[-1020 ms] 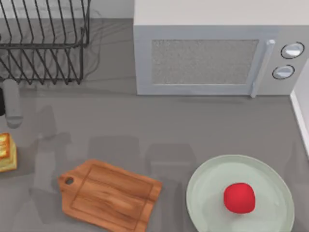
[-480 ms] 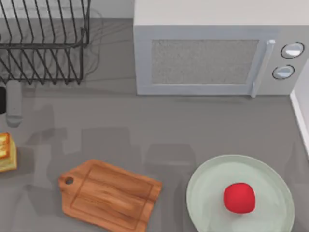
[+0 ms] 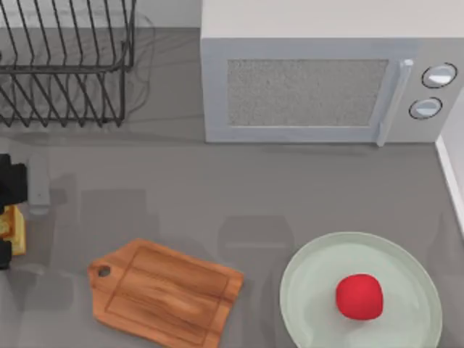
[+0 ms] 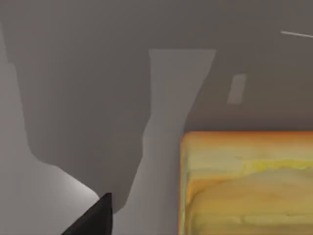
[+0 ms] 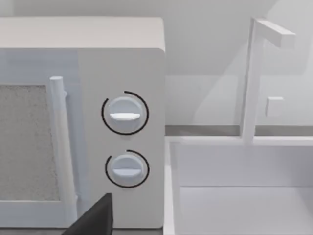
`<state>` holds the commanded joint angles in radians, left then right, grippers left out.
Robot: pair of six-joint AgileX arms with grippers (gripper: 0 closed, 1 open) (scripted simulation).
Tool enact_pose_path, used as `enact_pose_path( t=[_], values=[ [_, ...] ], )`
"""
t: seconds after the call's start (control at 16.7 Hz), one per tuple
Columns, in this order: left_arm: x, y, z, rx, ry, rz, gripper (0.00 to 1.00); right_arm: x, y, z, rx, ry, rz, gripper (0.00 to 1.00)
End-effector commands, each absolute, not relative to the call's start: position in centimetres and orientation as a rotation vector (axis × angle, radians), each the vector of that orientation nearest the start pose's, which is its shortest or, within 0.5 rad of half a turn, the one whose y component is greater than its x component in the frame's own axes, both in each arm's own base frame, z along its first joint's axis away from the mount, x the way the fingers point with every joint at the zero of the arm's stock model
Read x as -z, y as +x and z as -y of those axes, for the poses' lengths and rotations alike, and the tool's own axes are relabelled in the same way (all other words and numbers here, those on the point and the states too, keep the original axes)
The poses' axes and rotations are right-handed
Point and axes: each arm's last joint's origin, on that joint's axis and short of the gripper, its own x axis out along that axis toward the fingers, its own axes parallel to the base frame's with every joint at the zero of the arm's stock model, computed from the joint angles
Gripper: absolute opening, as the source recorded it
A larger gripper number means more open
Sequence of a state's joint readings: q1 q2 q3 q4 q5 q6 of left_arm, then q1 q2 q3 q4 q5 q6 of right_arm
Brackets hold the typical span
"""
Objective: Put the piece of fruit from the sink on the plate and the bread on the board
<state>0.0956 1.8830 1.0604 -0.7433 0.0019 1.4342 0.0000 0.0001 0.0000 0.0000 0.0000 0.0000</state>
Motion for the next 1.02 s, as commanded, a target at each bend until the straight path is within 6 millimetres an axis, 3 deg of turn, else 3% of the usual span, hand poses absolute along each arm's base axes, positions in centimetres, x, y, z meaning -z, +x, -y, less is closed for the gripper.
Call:
enact_pose_path(
  t=[0.3,1.02],
  values=[
    [-10.86,31.54,-3.20,1.033,1.032,-1.311,1.00,-16.00,10.57,0.12,0.000,0.000,0.000,1.00],
    [-10.86,31.54,-3.20,1.033,1.032,-1.311,0.10,-16.00,10.57,0.12,0.000,0.000,0.000,1.00]
  ],
)
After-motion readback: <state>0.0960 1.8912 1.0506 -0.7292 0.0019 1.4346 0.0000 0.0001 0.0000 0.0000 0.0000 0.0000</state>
